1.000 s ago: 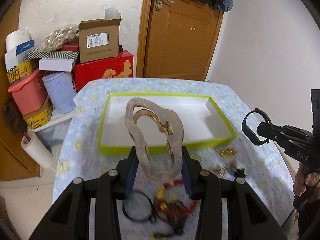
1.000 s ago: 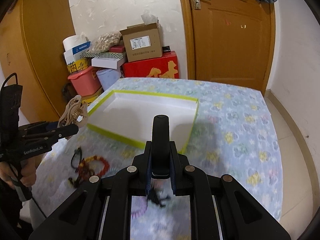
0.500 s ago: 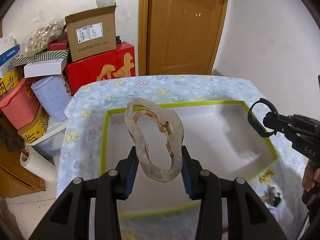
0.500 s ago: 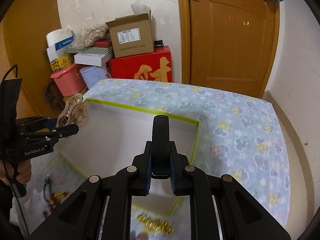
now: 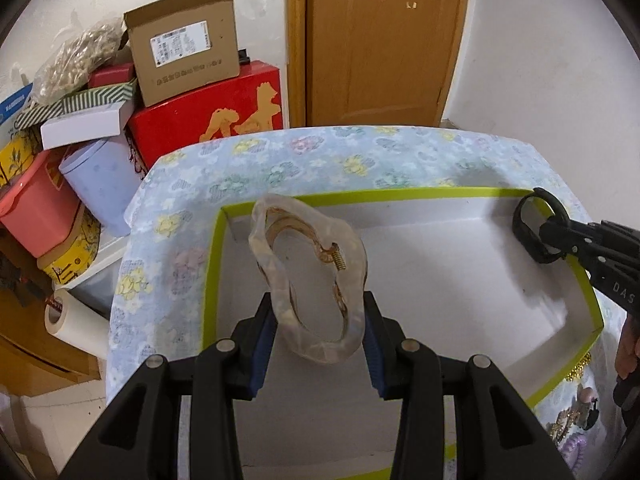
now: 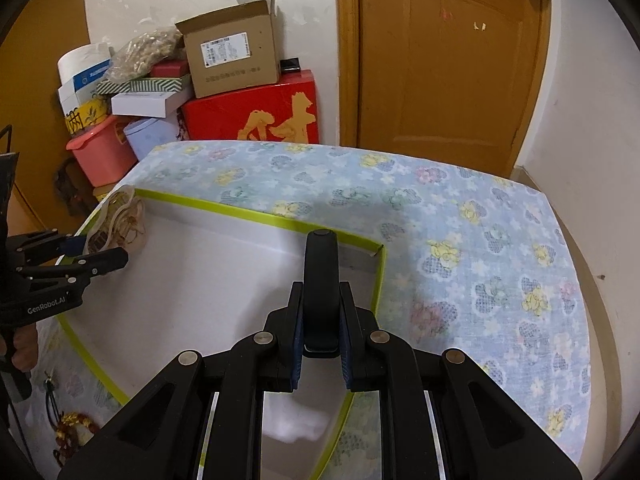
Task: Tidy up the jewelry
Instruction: 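Carry the clip and watch band into the green tray and open both tools, then withdraw both open tools from the tray back over the jewelry, then grasp the red bead bracelet with the left tool while the right tool grasps the black pink-ball hair tie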
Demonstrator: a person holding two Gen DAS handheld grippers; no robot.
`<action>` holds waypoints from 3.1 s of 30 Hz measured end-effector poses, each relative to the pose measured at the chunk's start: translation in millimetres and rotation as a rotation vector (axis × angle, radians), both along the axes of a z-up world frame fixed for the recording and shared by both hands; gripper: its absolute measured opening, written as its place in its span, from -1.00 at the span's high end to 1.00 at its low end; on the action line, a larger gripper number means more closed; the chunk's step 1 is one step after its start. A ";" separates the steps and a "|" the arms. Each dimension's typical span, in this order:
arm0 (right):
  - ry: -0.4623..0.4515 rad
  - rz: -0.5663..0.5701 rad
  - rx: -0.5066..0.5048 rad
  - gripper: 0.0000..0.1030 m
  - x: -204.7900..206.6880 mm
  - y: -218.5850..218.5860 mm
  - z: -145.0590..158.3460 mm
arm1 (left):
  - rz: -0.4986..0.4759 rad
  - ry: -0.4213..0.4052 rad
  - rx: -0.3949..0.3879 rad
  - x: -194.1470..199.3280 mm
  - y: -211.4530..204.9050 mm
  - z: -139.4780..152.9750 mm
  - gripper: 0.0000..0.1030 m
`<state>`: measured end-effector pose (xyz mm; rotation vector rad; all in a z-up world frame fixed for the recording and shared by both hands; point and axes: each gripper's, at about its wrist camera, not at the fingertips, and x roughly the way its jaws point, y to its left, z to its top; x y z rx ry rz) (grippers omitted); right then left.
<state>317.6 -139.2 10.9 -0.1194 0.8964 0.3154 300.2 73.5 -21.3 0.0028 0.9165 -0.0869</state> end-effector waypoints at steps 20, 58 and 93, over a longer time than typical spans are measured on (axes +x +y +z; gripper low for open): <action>-0.055 0.044 0.009 0.01 -27.1 7.3 25.5 | 0.022 -0.061 0.017 -22.4 -0.9 21.5 0.01; -0.013 0.023 0.134 0.01 -263.8 -57.7 46.7 | 0.092 -0.115 -0.103 -254.4 -19.4 40.0 0.01; 0.041 0.071 0.106 0.19 -196.9 -43.2 7.4 | 0.007 -0.094 -0.153 -206.0 -34.7 22.5 0.07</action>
